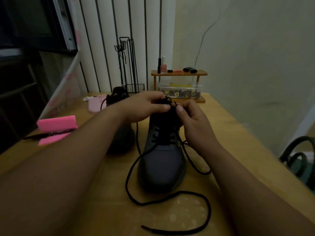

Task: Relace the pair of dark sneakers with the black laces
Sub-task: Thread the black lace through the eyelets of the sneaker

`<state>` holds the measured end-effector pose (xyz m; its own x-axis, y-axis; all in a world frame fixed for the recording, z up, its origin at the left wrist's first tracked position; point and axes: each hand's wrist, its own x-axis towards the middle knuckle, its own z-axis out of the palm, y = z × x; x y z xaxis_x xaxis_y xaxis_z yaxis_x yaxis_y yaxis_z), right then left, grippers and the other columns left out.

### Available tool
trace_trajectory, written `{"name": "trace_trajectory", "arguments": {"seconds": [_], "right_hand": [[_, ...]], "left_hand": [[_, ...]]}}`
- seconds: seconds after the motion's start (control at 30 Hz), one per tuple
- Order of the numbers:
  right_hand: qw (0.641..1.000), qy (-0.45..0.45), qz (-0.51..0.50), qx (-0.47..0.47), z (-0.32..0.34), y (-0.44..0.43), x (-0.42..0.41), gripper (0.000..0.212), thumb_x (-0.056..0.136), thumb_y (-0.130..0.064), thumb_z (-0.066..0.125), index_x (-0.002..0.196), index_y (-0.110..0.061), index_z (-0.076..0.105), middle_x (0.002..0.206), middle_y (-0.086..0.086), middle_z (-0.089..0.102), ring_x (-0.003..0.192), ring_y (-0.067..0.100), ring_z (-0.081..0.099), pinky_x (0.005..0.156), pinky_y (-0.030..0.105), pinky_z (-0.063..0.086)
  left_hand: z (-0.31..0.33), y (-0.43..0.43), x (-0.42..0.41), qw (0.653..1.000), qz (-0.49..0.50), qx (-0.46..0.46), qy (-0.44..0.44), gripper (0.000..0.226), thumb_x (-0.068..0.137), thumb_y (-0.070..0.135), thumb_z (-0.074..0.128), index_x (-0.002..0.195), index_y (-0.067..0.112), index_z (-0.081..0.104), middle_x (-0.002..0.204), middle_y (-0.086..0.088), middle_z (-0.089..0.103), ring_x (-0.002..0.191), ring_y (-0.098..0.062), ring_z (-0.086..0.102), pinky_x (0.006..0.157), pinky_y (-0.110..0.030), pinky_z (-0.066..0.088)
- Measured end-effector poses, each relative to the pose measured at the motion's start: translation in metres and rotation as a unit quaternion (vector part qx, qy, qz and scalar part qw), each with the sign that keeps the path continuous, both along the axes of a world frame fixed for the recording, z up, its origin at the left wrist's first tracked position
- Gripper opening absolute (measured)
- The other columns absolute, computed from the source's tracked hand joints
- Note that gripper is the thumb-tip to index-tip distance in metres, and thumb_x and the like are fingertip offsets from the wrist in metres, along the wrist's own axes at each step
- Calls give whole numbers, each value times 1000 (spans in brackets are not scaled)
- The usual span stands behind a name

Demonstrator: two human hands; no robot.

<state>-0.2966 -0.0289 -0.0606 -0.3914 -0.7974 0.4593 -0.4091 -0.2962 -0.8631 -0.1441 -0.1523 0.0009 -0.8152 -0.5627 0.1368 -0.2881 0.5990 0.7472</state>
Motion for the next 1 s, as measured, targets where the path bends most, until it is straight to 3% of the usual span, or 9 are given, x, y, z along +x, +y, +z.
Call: {"name": "trace_trajectory", "arguments": {"seconds": [0.13,0.23,0.3,0.43,0.53,0.73,0.93,1.0], "right_hand": [[1000,-8,8,2,-5,-5,-1,15,110,-26,51,100,-19,60,105,2,71,83,7,64,70,29,53],[1000,-18,18,14,-5,-5,1,16,110,-24,49,100,-16,59,110,-1,73,82,7,63,67,28,52],[999,-24,26,24,-3,-3,1,16,110,-23,49,99,-18,59,112,-2,73,77,7,62,64,27,51],[1000,0,16,17,3,4,-1,13,108,-21,55,99,-18,63,101,-3,73,69,7,58,62,27,49],[996,75,-35,-18,8,13,-7,8,104,-25,63,101,-23,70,81,-17,65,64,3,53,60,19,43],[981,188,-7,48,7,30,-12,6,98,-22,71,94,-24,75,74,-18,64,67,-1,57,60,10,39],[970,225,-21,85,5,29,-14,5,98,-27,71,93,-25,73,84,-11,68,79,5,60,68,23,46],[968,235,-22,89,5,30,-15,6,98,-27,70,93,-26,72,85,-11,68,81,6,60,67,22,46]], "left_hand": [[-36,1,-1,975,14,100,200,15,106,19,57,113,7,63,108,-6,69,102,-14,67,88,-24,54],[-50,1,-7,947,9,150,283,14,107,19,55,112,8,61,114,-19,67,107,-26,65,100,-40,53],[-55,2,-12,933,9,170,315,14,108,17,54,113,7,61,112,-19,68,106,-27,66,100,-41,55],[-55,3,-13,938,2,160,308,12,108,15,53,107,9,63,101,-5,70,95,-14,69,82,-24,56],[-53,-1,-11,944,-1,158,290,25,108,16,53,118,-7,59,105,-10,67,97,-17,67,82,-23,57],[-51,2,-9,945,-2,161,285,14,108,16,53,113,5,60,101,-8,66,91,-12,67,77,-20,55],[-51,6,-8,939,-4,169,299,10,108,14,52,103,10,60,92,1,68,85,-7,67,75,-19,54],[-50,7,-8,938,-5,172,301,12,108,14,52,99,13,60,90,3,68,84,-6,67,75,-18,54]]}}
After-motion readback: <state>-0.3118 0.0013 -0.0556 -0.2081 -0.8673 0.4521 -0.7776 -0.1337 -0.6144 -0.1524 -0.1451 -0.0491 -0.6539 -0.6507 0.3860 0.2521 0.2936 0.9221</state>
